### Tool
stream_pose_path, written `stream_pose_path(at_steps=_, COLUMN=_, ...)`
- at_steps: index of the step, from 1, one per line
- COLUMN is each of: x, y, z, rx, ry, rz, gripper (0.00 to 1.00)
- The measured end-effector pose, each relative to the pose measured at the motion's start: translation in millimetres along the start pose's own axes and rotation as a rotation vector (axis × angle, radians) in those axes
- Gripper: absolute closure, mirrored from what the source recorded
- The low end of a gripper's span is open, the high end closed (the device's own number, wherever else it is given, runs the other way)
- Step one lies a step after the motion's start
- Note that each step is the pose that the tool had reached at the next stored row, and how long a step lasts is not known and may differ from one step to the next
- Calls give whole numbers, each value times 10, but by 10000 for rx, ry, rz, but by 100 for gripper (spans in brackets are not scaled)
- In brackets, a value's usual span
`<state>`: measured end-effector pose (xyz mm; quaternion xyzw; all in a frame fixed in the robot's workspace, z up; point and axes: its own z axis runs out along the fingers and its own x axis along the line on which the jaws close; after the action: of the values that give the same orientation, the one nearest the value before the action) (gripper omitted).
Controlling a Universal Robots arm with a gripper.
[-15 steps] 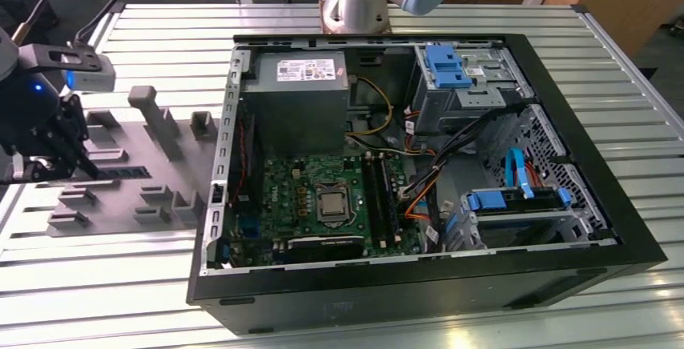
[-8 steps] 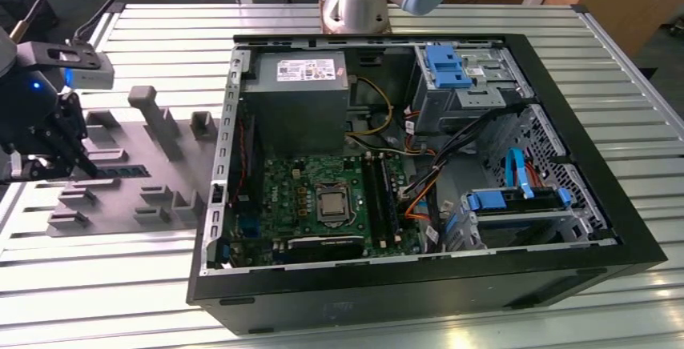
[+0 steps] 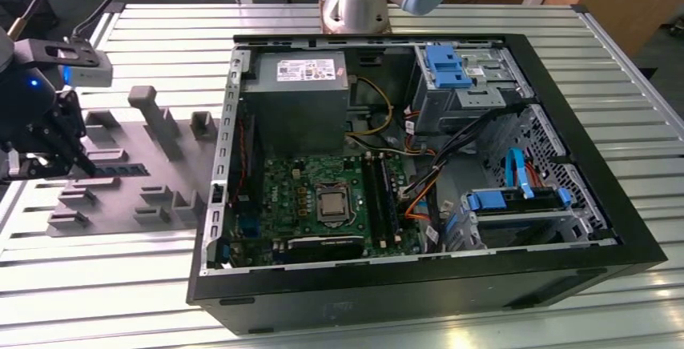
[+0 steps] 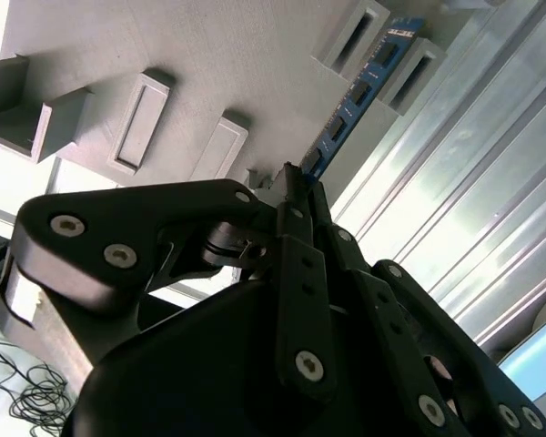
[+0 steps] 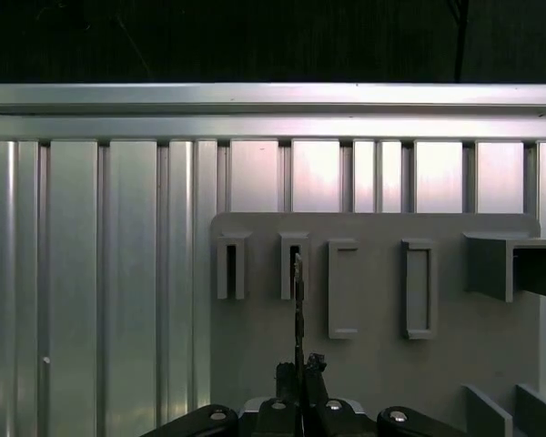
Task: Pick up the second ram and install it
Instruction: 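Pick up the second ram and move it above second insertion slot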
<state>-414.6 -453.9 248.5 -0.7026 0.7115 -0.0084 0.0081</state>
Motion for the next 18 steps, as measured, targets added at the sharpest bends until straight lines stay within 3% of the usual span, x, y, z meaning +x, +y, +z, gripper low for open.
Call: stream_pose_path(at_steps=18, x=0, y=-1, z=-47, rx=-1, ry=1, rz=0, gripper=86)
